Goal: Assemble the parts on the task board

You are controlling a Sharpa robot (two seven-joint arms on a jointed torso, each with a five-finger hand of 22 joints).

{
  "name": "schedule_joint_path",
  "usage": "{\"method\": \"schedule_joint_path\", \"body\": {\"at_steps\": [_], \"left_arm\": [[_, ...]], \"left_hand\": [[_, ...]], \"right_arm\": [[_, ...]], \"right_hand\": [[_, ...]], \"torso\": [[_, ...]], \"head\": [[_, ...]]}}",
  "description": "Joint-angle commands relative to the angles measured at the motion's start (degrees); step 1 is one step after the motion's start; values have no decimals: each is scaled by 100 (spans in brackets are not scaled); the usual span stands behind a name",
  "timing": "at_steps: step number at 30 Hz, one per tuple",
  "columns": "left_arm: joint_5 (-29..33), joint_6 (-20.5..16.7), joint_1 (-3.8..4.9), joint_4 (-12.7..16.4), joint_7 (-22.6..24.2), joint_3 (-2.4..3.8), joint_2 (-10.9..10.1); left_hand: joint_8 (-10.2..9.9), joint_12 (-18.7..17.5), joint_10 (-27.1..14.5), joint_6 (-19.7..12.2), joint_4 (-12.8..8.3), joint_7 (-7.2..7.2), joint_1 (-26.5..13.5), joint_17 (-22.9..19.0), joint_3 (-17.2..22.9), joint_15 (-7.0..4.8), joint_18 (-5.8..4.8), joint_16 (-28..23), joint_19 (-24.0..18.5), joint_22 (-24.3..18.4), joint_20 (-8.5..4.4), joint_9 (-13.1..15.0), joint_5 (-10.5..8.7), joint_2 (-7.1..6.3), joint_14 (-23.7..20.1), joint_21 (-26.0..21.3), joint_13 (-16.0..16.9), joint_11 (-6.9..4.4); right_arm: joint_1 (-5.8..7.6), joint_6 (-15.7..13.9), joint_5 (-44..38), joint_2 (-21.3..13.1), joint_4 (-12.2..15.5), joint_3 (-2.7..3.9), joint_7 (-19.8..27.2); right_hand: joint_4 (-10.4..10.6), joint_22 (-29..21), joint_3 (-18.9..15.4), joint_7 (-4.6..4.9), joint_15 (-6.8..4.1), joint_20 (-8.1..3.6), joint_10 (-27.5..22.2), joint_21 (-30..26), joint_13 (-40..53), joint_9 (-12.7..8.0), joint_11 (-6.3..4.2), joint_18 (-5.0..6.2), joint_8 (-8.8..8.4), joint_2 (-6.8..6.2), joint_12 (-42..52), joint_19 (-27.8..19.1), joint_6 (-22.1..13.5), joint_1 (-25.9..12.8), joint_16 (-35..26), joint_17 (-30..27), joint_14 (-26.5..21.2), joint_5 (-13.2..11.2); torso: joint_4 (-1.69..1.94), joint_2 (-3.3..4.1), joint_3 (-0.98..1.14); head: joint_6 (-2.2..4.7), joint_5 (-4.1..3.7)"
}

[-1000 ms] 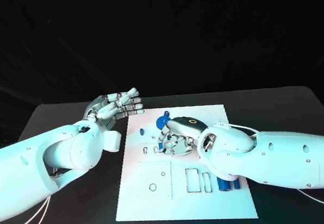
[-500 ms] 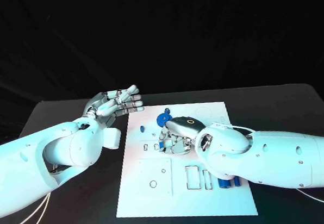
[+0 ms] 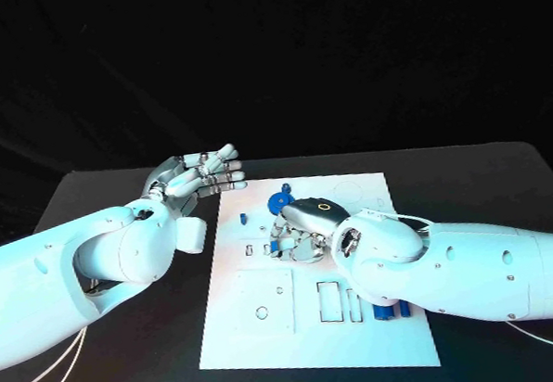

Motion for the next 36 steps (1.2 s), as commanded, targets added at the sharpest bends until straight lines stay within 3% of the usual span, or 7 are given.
{"method": "schedule_joint_path", "body": {"at_steps": [1, 18, 36], "left_arm": [[5, 123, 6, 19, 3, 4, 4], [5, 133, 6, 30, -13, 4, -5], [5, 146, 6, 33, -27, 4, -6]], "left_hand": [[-21, -30, 3, 14, -19, 29, 11, 5, -15, 18, 51, -34, -28, 8, -6, -6, -4, 28, -8, 37, -3, 23], [-21, -30, 3, 14, -19, 29, 11, 5, -15, 18, 51, -34, -28, 8, -6, -6, -4, 28, -8, 37, -3, 23], [-28, -39, 1, 12, -15, 31, 4, 8, -21, 19, 52, -40, -37, 12, -3, -6, -4, 31, -10, 43, -3, 24]], "right_arm": [[-14, 151, -145, 9, -17, -8, -94], [-15, 85, -234, 19, -25, -8, -139], [-24, -15, -237, 46, -8, -7, -140]], "right_hand": [[6, 1347, -26, 12, -8, -22, 80, -38, 820, -9, 15, -66, 4, -17, -29, 451, -44, -36, 34, 1510, 598, -14], [-15, 1317, -37, 89, 45, 19, 14, -78, 757, -41, 81, -55, -79, -134, -99, 420, -190, -92, 34, 1510, 598, -32], [99, 1264, -144, 163, 110, 85, -94, -152, 644, -74, 154, -33, -162, -257, -219, 364, -345, -326, 3, 1445, 581, -339]], "torso": [[0, -1, -2], [1, -1, 0], [1, 3, -3]], "head": [[2, 4], [8, -1], [12, -8]]}}
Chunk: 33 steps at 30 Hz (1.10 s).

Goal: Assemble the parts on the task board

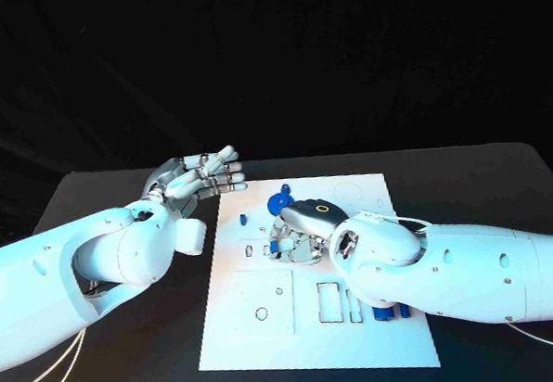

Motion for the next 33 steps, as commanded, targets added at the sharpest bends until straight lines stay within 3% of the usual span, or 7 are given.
{"method": "schedule_joint_path", "body": {"at_steps": [1, 12, 15, 18, 23, 29, 33], "left_arm": [[5, 113, 6, 18, 12, 4, 4], [-11, 131, 6, 6, -23, 4, 0], [-74, 134, 6, -7, -74, 3, -1], [-371, 162, 6, -36, -277, 3, -9], [-1274, 402, 6, -147, -950, 3, -10], [-2624, 1115, 11, -277, -2198, 3, -8], [-3553, 1546, 57, -354, -2935, 4, 49]], "left_hand": [[-29, -40, 1, 13, -15, 31, 4, 5, -22, 19, 52, -18, -37, 5, -3, -6, -4, 31, -10, 21, -3, 24], [-31, -42, 1, 12, -15, 31, 4, 6, -23, 19, 52, -20, -39, 5, -3, -6, -4, 31, -9, 22, -3, 24], [-33, -43, 2, 12, -18, 28, 8, 7, -26, 19, 53, -20, -41, 7, -2, -6, -4, 27, -7, 25, -3, 24], [-29, -36, 67, 58, -86, -14, 97, 37, -19, -17, 66, 9, -20, 31, -9, 3, -3, 3, 78, 77, 9, -12], [105, 186, 668, 438, -70, -193, 108, 257, -29, -275, 86, 342, 320, 204, -148, 63, -9, -30, 749, 440, 121, -240], [247, 474, 1357, 849, 6, -419, 166, 645, 69, -574, 87, 822, 677, 443, -386, 145, 11, -25, 1457, 904, 295, -522], [285, 730, 1689, 987, 226, -551, -75, 1050, 22, -739, 80, 1287, 957, 650, -568, 209, -5, -105, 1891, 1288, 513, -662]], "right_arm": [[-5, -24, -86, 9, 7, -1, -32], [-6, -296, -137, -41, 54, -1, -96], [-5, -573, -116, -123, 139, 0, -3], [16, -1098, 260, -349, 358, 17, 632], [220, -1275, 1625, -837, 742, 51, 1833], [575, -832, 3198, -1531, 1145, 64, 2275], [753, -663, 3711, -1939, 1270, 66, 2280]], "right_hand": [[34, 1261, -51, 3, 39, 47, -45, -45, 630, -12, 17, -32, -47, -32, -58, 359, -78, -106, -2, 1432, 586, -63], [406, 1121, -565, 178, 174, 171, -443, -244, 217, -115, 183, 22, -256, -341, -470, 211, -645, -219, -76, 1290, 547, -267], [544, 1107, -683, 196, 194, 190, -468, -269, 193, -131, 197, 29, -243, -395, -485, 196, -693, -170, -85, 1274, 543, -266], [564, 1010, -715, 201, 198, 200, -483, -403, 173, -139, 201, 67, -221, -359, -493, 97, -710, -41, -141, 1169, 514, -228], [500, 660, -580, 158, 167, 185, -719, -900, -90, -121, 163, 201, -107, -88, -746, -266, -585, 239, -344, 823, 412, -94], [456, 612, -586, 109, 122, 145, -691, -989, -92, -99, 116, 215, 13, 19, -729, -301, -453, 283, -393, 764, 402, 183], [455, 633, -617, 92, 110, 132, -654, -965, -64, -91, 101, 206, 54, 33, -693, -272, -412, 256, -400, 757, 403, 224]], "torso": [[1, 4, 0], [5, -2, 2], [3, -5, 3], [-1, -13, 10], [-12, -59, 8], [-20, -148, 23], [-29, -217, 30]], "head": [[-4, 0], [-7, 1], [-2, -1], [10, 6], [33, 15], [-7, -5], [-34, -2]]}}
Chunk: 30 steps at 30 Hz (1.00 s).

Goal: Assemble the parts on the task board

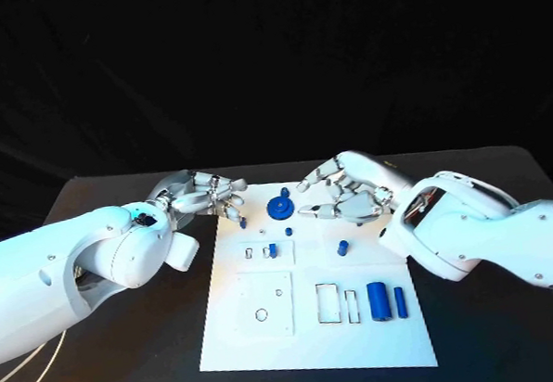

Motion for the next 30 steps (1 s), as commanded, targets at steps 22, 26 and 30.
{"method": "schedule_joint_path", "body": {"at_steps": [22, 26, 30], "left_arm": [[-4189, 1971, 437, -671, -3803, -119, 1274], [-4277, 2149, 476, -810, -3987, -165, 1502], [-4315, 2281, 497, -928, -4081, -199, 1699]], "left_hand": [[519, 4233, 10, 140, 145, -320, -1214, 7285, 22, -391, -877, 6872, 3356, 6571, -733, 1082, 8, -124, 1310, 4928, 4378, -348], [607, 4621, 48, 97, 147, -329, -1324, 7285, 56, -399, -917, 6872, 3475, 6758, -744, 1236, -6, -157, 1310, 5006, 4785, -359], [702, 4974, 114, 62, 142, -344, -1404, 7285, 84, -405, -957, 6872, 3595, 6942, -756, 1400, -5, -189, 1310, 5080, 5158, -370]], "right_arm": [[192, 423, 1440, -694, -111, -5, 80], [192, 431, 1384, -697, -120, -6, 25], [192, 440, 1328, -696, -125, -7, -30]], "right_hand": [[-20, 593, -107, -29, -83, -57, 12, -61, -39, 15, -33, 81, 98, 42, 6, -24, 64, -39, -79, 682, 382, 193], [-25, 590, -119, -32, -86, -61, 12, -69, -44, 15, -35, 82, 106, 44, 4, -23, 60, -37, -87, 673, 380, 235], [-33, 585, -136, -34, -90, -67, 11, -81, -54, 14, -39, 83, 120, 49, -1, -22, 52, -32, -97, 664, 380, 321]], "torso": [[15, -214, 66], [23, -207, 60], [15, -203, 60]], "head": [[-155, 66], [-164, 53], [-180, 56]]}}
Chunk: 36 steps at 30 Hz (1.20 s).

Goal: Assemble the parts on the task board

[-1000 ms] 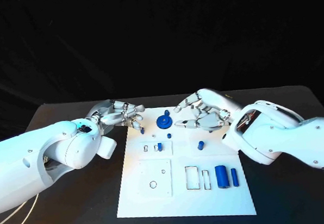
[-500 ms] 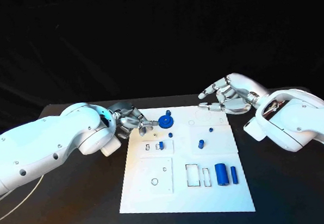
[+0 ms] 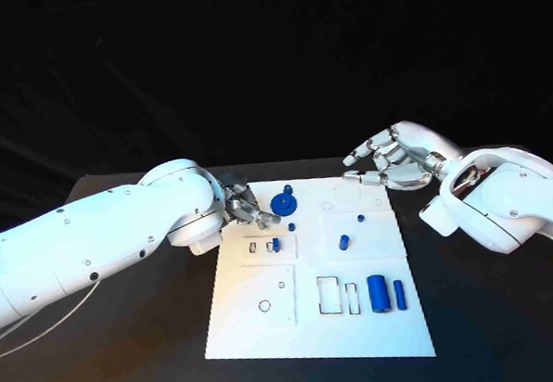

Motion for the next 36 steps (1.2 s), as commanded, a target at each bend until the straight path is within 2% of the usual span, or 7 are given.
{"method": "schedule_joint_path", "body": {"at_steps": [1, 12, 16, 21, 25, 33, 36], "left_arm": [[-260, 437, 24, -81, -389, -14, 140], [-257, 762, 31, -291, -459, -61, 441], [-258, 835, 30, -364, -472, -72, 522], [-263, 892, 29, -406, -487, -78, 557], [-265, 927, 29, -416, -493, -79, 571], [-270, 1006, 27, -448, -500, -80, 603], [-287, 1026, 26, -475, -503, -81, 610]], "left_hand": [[67, 198, 73, -39, 5, -19, -86, 1505, 40, -59, -71, 14, 581, 1438, -39, 89, -1, -2, 601, 49, 207, -7], [152, 340, 68, -88, 6, -28, -226, 1505, 56, -62, -81, 14, 611, 1485, -44, 260, -1, -87, 601, 67, 367, -11], [214, 368, 55, -86, 5, -44, -253, 1505, 107, -69, -83, 14, 616, 1493, -47, 361, -1, -133, 601, 70, 405, -22], [339, 412, 48, -101, 6, -72, -295, 1505, 216, -88, -85, 14, 622, 1502, -59, 568, 1, -190, 601, 74, 462, -45], [418, 430, 43, -139, 7, -84, -330, 1505, 286, -97, -86, 14, 624, 1505, -67, 722, 0, -217, 601, 75, 490, -56], [421, 431, 43, -142, 7, -84, -332, 1505, 289, -98, -86, 14, 624, 1505, -67, 729, 0, -218, 601, 75, 492, -56], [460, 448, 46, -173, 7, -88, -355, 1505, 324, -101, -86, 14, 624, 1505, -71, 816, 0, -227, 601, 75, 514, -59]], "right_arm": [[2, 108, -108, 0, -5, -1, -121], [0, 121, -148, 22, -15, -3, -186], [0, 122, -157, 27, -17, -4, -201], [-1, 121, -162, 24, -20, -4, -216], [-3, 125, -171, 24, -21, -5, -228], [-7, 142, -185, 35, -29, -5, -249], [-8, 147, -189, 35, -31, -6, -255]], "right_hand": [[-3, 587, -40, -6, -50, -46, 10, -35, -14, 4, -40, 83, 39, 25, -37, -1, 8, -8, -21, 665, 377, 45], [-3, 569, -51, -6, -51, -48, 2, -63, -26, 3, -40, 90, 43, 20, -48, -17, 3, -12, -34, 647, 373, 74], [-3, 569, -51, -6, -51, -48, 2, -63, -26, 3, -40, 90, 43, 20, -48, -17, 3, -12, -34, 647, 373, 74], [-1, 561, -58, -6, -51, -49, -11, -77, -42, 3, -39, 93, 45, 17, -62, -24, 0, -17, -44, 632, 369, 85], [0, 549, -61, -5, -51, -49, -25, -94, -59, 3, -39, 97, 45, 16, -78, -35, -2, -19, -60, 605, 362, 89], [0, 549, -61, -5, -51, -49, -25, -94, -59, 3, -39, 97, 45, 16, -78, -35, -2, -19, -60, 605, 362, 89], [0, 549, -61, -5, -51, -49, -25, -94, -59, 3, -39, 97, 45, 16, -78, -35, -2, -19, -60, 605, 362, 89]], "torso": [[-7, 10, 1], [9, 12, -10], [0, 19, -9], [-7, 21, -10], [2, 23, -9], [1, 23, -10], [0, 23, -8]], "head": [[-15, 0], [-60, -6], [-75, -1], [-105, 2], [-123, 2], [-145, -2], [-150, 2]]}}
